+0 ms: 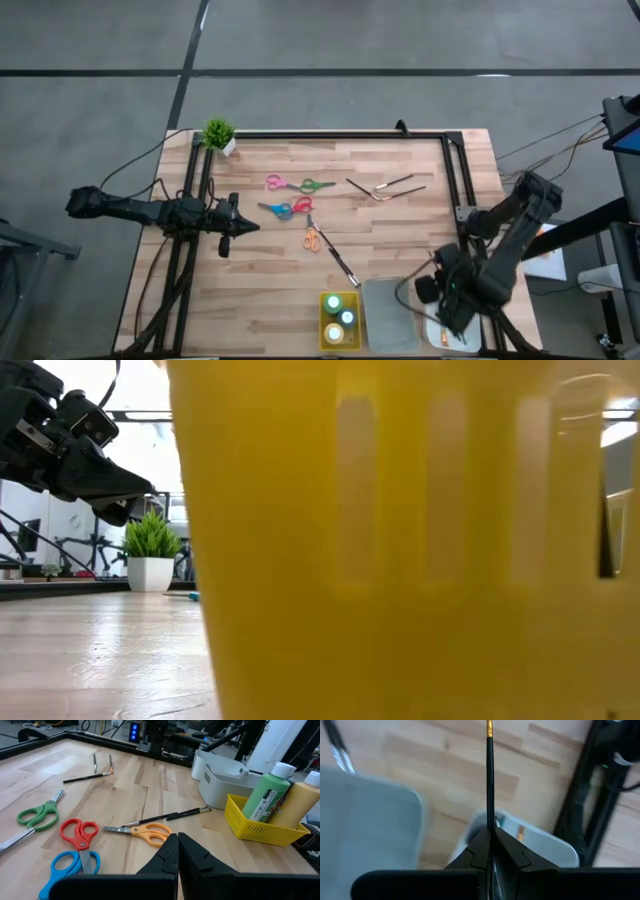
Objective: Pick & Place Paint Supplies
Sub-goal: Put the gold paint brush into the white bin
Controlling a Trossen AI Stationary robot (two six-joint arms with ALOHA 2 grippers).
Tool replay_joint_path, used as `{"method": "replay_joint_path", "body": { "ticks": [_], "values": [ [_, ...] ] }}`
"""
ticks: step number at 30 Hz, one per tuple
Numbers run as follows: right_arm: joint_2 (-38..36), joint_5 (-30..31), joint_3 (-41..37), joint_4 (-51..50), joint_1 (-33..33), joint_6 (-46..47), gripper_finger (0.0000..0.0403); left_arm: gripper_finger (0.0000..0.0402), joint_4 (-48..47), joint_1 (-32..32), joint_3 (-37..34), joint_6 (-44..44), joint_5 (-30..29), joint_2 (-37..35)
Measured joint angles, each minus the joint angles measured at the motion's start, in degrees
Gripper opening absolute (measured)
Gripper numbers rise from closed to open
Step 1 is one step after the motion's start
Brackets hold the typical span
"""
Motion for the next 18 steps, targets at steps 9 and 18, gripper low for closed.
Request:
{"method": "replay_joint_path", "body": {
  "ticks": [9,18],
  "values": [
    [11.35,-10.51,5.51,-0.7,7.3,4.85,0.0012,0.0,0.01,0.01,0.0,0.0,-0.02,0.0],
    [20.75,-11.9,8.85,-0.65,10.34,5.44,0.0012,0.0,0.0,0.01,0.0,0.0,-0.02,0.0]
  ]
}}
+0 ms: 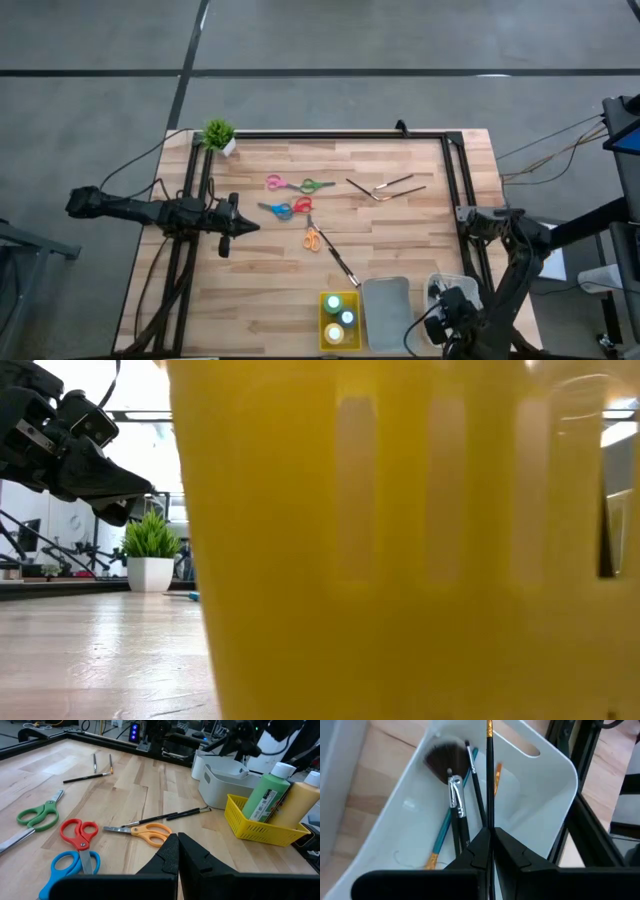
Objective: Pick & Place Paint Supplies
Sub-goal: Put the gold paint brush into the white bin
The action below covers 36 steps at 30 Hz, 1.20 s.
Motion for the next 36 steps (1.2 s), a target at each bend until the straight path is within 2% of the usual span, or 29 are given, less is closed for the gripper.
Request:
{"method": "replay_joint_path", "body": {
  "ticks": [12,36],
  "values": [
    [7.71,0.65,-0.04,1.25,0.84,0.42,0.0012,0.0,0.01,-0.01,0.0,0.0,0.01,0.0],
    [6.7,0.41,-0.22,0.76,0.82,2.82,0.0014,0.0,0.01,-0.01,0.0,0.0,0.02,0.0]
  ]
}}
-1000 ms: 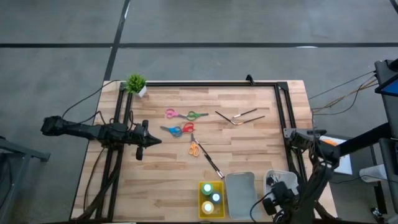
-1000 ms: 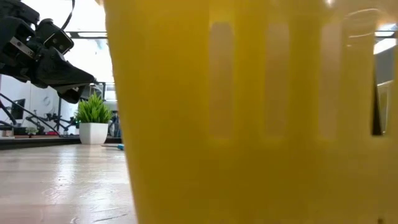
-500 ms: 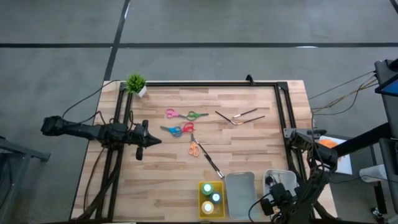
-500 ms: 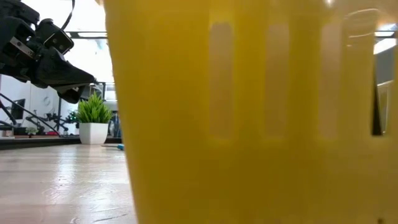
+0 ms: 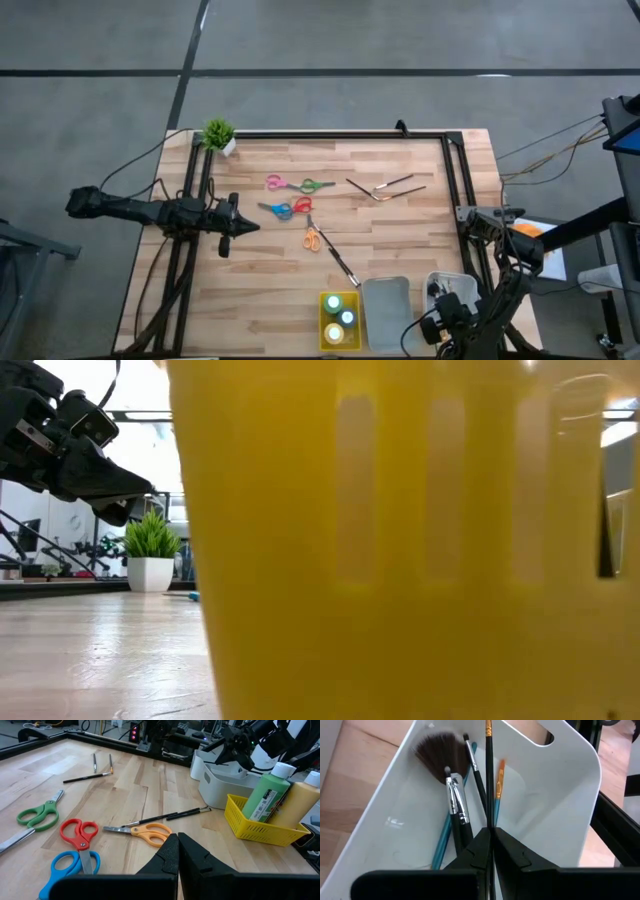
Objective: Pick & Place Paint Supplies
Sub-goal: Put the gold paint brush into the white bin, then put the silver brush into the white bin
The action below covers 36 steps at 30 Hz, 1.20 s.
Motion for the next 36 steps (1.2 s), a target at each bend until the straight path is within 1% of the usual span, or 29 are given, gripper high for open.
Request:
{"method": "replay_joint_path", "body": {
  "ticks": [2,4,8,11,18,23,28,33,36],
  "values": [
    [0.0,0.55,0.0,-0.06,0.0,0.23,0.0023,0.0,0.0,0.02,0.0,0.0,-0.01,0.0],
    [0.0,1.71,0.0,-0.17,0.0,0.26,0.0042,0.0,-0.01,0.0,0.0,0.0,0.0,0.0],
    [-0.02,1.75,0.0,-0.09,0.0,0.15,0.0087,0.0,0.01,0.0,0.0,0.0,0.0,0.0],
    [-0.02,1.78,0.0,-0.04,0.0,0.06,0.0102,0.0,0.01,0.02,0.0,0.0,-0.01,0.0],
    [-1.43,2.04,0.0,-0.07,0.0,-0.11,0.0105,0.0,-0.01,0.0,0.0,0.0,0.0,0.0],
    [-6.69,8.0,0.24,-0.18,-0.22,-0.87,0.0105,0.0,-0.01,0.0,0.0,0.0,-0.01,0.0],
    [-12.13,12.31,-0.57,-0.7,-1.62,-3.0,0.0105,0.0,0.0,0.0,0.0,0.0,0.0,0.0],
    [-17.93,18.7,-3.92,-0.76,-4.52,-6.23,0.0105,0.0,0.0,0.01,0.0,0.0,-0.01,0.0],
    [-21.3,19.77,-6.91,-0.76,-7.17,-9.33,0.0105,0.0,0.01,0.0,0.0,0.0,0.0,0.0]
  ]
}}
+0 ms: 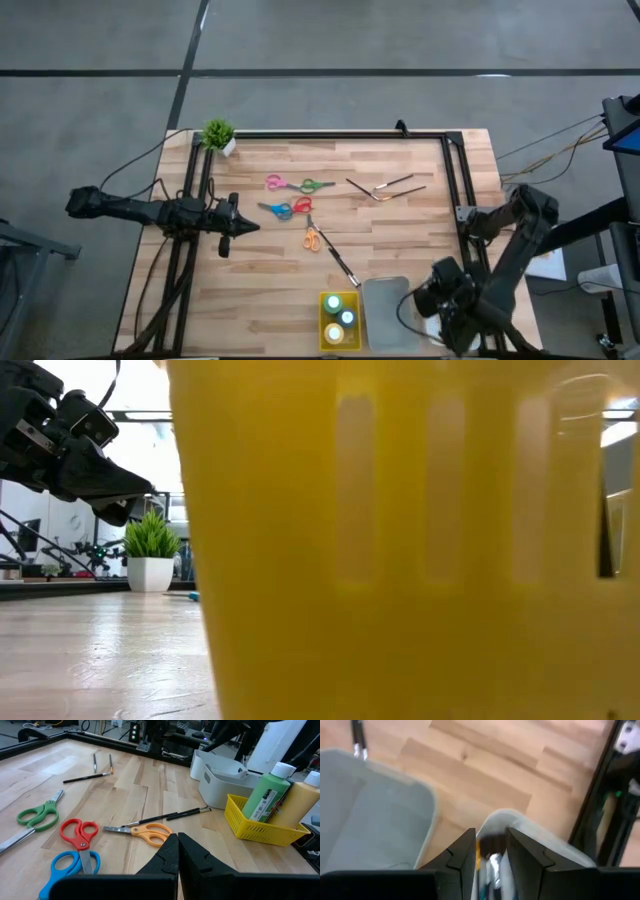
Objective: Pick & Place Paint Supplies
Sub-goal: Put the silver brush into the white bin
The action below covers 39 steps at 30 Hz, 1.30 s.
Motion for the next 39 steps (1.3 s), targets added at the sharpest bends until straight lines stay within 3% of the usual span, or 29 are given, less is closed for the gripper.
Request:
{"method": "replay_joint_path", "body": {
  "ticks": [12,19,31,39],
  "values": [
    [-10.23,10.18,-11.33,1.59,-14.79,-20.83,0.0105,0.0,-0.01,0.01,0.0,0.0,-0.01,-0.02],
    [-13.69,16.47,-15.88,10.88,-24.13,-35.44,0.0105,0.0,-0.01,0.0,0.0,0.0,0.0,-0.01],
    [-13.91,15.87,-20.04,34.22,-33.98,-66.16,0.0105,0.0,-0.02,0.0,0.0,0.0,-0.02,0.0],
    [-13.76,10.04,-19.45,46.2,-38.2,-82.44,0.0105,0.0,-0.01,0.0,0.0,0.0,0.0,-0.01]
  ]
}}
